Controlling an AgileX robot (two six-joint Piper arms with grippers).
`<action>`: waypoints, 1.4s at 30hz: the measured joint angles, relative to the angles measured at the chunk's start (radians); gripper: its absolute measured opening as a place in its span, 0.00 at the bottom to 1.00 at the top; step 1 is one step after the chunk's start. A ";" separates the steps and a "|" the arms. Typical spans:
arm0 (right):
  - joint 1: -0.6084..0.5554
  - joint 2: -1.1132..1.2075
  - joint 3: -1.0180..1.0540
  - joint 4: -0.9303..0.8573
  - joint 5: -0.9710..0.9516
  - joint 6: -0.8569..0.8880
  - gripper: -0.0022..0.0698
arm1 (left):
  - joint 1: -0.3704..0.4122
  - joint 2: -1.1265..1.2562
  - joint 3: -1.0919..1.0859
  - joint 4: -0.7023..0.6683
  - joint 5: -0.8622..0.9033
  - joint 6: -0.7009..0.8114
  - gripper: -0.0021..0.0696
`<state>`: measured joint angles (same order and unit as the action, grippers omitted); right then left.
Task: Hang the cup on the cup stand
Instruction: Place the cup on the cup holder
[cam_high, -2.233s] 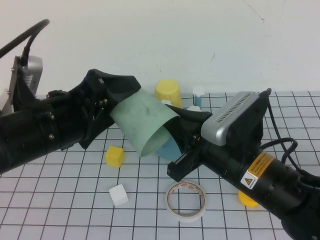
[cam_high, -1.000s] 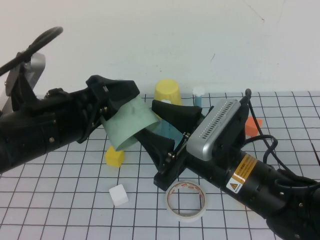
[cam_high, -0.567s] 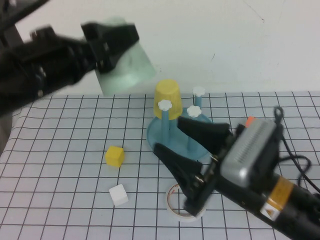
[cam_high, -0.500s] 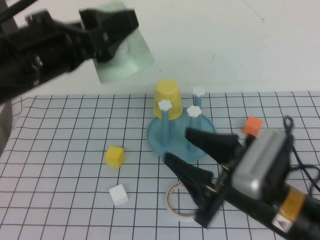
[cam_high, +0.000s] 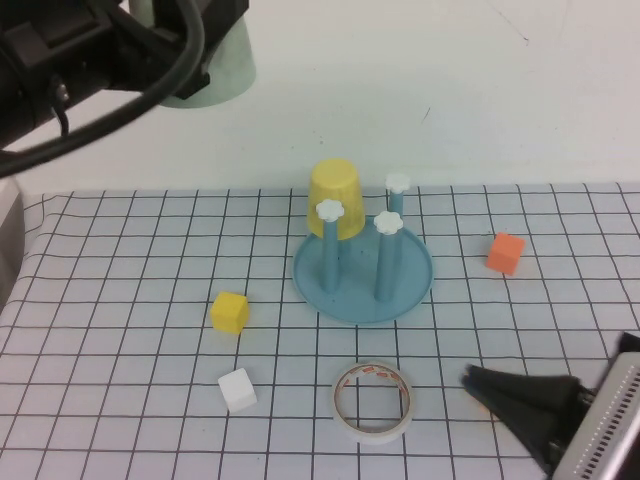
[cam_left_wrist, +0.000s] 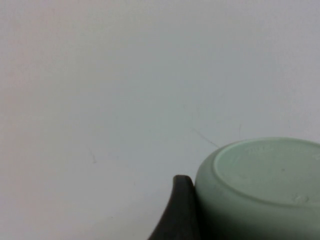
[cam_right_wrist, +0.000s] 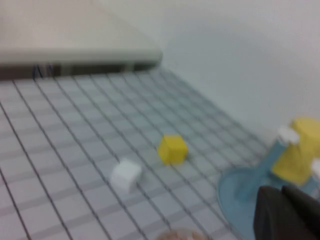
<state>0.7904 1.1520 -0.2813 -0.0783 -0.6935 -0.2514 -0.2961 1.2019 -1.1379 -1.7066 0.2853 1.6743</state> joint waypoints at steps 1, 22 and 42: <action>0.000 -0.028 0.000 0.026 0.064 -0.028 0.04 | 0.000 0.000 0.000 0.000 -0.002 0.012 0.83; 0.000 -0.644 -0.101 0.246 0.996 -0.208 0.03 | 0.000 0.000 0.039 0.000 -0.003 0.051 0.83; 0.000 -0.754 -0.101 0.208 1.105 -0.207 0.03 | 0.000 0.000 0.040 -0.002 -0.094 0.104 0.83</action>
<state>0.7904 0.3983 -0.3819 0.1293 0.4115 -0.4580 -0.2961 1.2019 -1.0982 -1.7084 0.1917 1.7781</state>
